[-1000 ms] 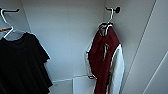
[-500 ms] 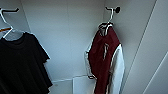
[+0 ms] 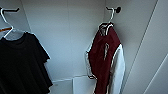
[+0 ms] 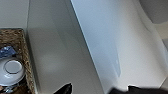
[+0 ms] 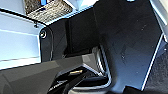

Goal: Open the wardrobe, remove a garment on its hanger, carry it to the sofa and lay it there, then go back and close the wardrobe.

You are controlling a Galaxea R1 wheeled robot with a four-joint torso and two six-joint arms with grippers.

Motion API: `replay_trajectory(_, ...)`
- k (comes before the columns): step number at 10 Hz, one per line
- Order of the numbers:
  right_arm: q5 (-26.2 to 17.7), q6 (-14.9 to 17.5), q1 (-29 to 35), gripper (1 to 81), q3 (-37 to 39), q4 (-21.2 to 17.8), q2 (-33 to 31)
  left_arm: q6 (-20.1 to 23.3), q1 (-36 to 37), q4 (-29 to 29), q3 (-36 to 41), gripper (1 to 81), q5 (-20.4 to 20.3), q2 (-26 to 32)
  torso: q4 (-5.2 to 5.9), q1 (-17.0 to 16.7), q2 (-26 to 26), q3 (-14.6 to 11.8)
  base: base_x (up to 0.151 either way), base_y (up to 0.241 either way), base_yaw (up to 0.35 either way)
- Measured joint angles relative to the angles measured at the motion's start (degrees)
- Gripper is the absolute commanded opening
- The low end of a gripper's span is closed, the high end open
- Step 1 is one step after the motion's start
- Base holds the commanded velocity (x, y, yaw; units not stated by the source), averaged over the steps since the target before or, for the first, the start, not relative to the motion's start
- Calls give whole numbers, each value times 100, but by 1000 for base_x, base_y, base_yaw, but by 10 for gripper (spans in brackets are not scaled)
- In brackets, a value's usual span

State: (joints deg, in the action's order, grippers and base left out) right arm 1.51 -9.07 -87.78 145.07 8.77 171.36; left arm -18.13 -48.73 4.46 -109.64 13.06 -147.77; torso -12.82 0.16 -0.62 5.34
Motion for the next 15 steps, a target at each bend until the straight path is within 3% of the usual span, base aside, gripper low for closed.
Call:
replay_trajectory(4, 2, 0, 2, 811, 0, 0, 2, -146, 678, -124, 477, 811, 34, 169, 0, 0, 2, 0, 0, 0, 0)
replay_trajectory(9, 5, 0, 5, 811, 5, 0, 2, -455, 1565, -185, 898, 811, 555, 315, 0, 0, 2, 2, 0, 0, 0)
replay_trajectory(15, 2, -2, 46, 811, 5, 0, 2, -926, 2740, -183, 791, 811, 1313, -580, 0, 2, 4, 5, 0, 0, 0)
